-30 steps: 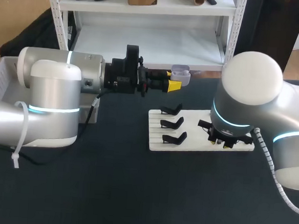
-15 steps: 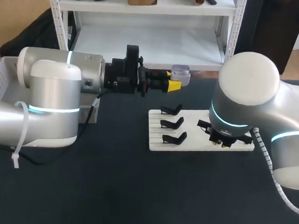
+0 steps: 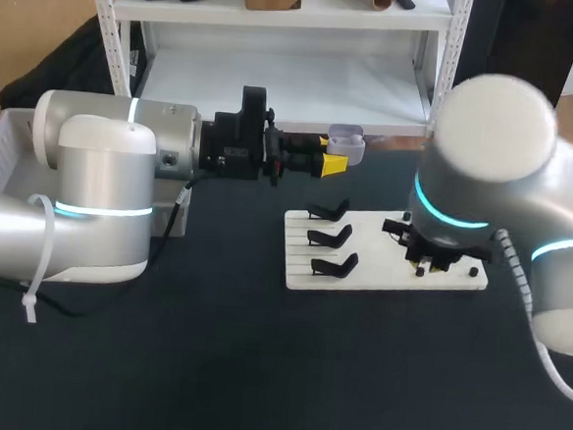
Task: Pick up each earbud case from the left stands, insert the matching earbuds, close the lid, and place the case in the box.
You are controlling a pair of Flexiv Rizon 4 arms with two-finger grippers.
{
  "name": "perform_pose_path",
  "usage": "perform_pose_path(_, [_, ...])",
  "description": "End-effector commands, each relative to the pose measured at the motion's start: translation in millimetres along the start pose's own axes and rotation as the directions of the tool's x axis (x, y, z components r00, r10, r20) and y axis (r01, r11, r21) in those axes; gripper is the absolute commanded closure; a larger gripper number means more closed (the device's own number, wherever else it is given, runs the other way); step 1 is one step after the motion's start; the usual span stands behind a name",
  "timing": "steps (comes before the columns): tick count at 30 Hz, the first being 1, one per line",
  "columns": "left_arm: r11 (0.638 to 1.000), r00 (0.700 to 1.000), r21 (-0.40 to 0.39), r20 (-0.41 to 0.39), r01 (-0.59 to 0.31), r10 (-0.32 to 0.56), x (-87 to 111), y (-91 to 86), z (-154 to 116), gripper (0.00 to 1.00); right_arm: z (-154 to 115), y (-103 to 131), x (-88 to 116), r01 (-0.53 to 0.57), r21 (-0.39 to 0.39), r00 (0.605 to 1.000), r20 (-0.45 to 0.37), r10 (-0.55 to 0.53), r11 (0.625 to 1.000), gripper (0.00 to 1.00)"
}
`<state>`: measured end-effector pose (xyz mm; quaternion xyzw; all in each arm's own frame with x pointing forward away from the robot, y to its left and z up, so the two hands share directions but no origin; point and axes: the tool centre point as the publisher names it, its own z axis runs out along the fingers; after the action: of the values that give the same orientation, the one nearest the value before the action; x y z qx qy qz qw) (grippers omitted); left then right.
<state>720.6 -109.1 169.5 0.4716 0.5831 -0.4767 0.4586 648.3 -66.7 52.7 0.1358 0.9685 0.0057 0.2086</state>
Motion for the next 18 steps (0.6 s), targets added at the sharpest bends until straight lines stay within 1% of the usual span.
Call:
perform_pose_path(1, [1.000, 1.000, -0.001, 0.002, -0.001, 0.001, 0.4, -0.2, 0, 1.00, -50, -10, 0, 0.136, -0.014, 0.986, -0.093, -0.137, 0.991, 1.00])
perform_pose_path(4, [1.000, 1.000, -0.001, 0.002, -0.001, 0.001, 0.4, -0.2, 0, 1.00, -74, -6, 2, 0.291, -0.051, 0.945, -0.142, -0.296, 0.955, 1.00])
perform_pose_path(6, [1.000, 1.000, -0.001, 0.002, -0.001, 0.001, 0.4, -0.2, 0, 1.00, -90, -1, 3, 0.395, -0.061, 0.907, -0.134, -0.400, 0.917, 1.00])
perform_pose_path(8, [1.000, 1.000, -0.001, 0.002, -0.001, 0.001, 0.4, -0.2, 0, 1.00, -106, 6, 0, 0.449, -0.082, 0.882, -0.123, -0.456, 0.890, 1.00])
perform_pose_path(11, [1.000, 1.000, -0.001, 0.002, -0.001, 0.001, 0.4, -0.2, 0, 1.00, -129, 19, -8, 0.471, -0.106, 0.875, -0.073, -0.479, 0.876, 1.00])
perform_pose_path(14, [1.000, 1.000, -0.001, 0.002, -0.001, 0.001, 0.4, -0.2, 0, 1.00, -145, 33, -14, 0.477, -0.126, 0.875, -0.029, -0.484, 0.870, 1.00])
perform_pose_path(18, [1.000, 1.000, -0.001, 0.002, -0.001, 0.001, 0.4, -0.2, 0, 1.00, -164, 55, -20, 0.502, -0.148, 0.863, 0.023, -0.505, 0.852, 1.00])
